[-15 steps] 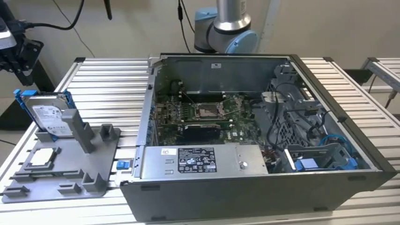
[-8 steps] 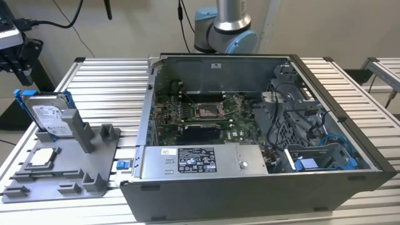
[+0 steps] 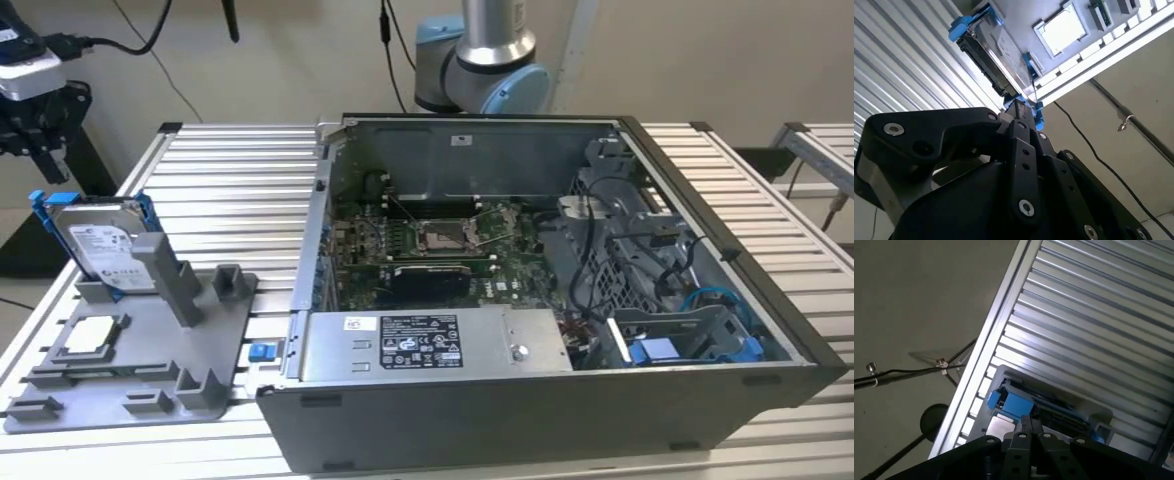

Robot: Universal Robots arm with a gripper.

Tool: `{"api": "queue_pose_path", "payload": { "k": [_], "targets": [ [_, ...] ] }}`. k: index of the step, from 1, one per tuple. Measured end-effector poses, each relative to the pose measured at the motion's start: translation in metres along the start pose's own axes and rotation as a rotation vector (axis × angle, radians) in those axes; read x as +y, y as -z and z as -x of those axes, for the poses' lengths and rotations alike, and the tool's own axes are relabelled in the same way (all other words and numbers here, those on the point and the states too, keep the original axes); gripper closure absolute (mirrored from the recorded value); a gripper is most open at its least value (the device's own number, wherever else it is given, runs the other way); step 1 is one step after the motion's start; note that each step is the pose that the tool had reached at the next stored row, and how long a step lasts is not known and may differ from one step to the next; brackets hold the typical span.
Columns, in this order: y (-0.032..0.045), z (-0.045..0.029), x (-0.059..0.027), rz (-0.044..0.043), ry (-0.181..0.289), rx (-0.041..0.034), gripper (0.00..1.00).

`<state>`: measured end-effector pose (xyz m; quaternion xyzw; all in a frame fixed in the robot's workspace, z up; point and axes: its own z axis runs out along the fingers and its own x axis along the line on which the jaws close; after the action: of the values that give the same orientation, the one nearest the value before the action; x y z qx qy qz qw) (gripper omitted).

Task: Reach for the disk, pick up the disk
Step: 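Pick up the disk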

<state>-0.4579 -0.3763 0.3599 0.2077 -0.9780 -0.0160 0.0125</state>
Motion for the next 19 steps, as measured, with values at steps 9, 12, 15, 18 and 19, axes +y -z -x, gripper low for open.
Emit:
{"api": "queue_pose_path", "payload": {
  "k": [9,12,15,18,19],
  "targets": [
    [-0.0001,0.0000,0.0000,-0.0029,0.164,0.0059,1.00],
    [-0.0001,0.0000,0.0000,-0.0039,0.217,0.0079,1.00],
    [-0.0002,0.0000,0.0000,-0.0049,0.272,0.0098,1.00],
    [-0.0002,0.0000,0.0000,-0.0060,0.327,0.0118,1.00],
    [-0.0002,0.0000,0.0000,-0.0063,0.344,0.0123,1.00]
  ]
}}
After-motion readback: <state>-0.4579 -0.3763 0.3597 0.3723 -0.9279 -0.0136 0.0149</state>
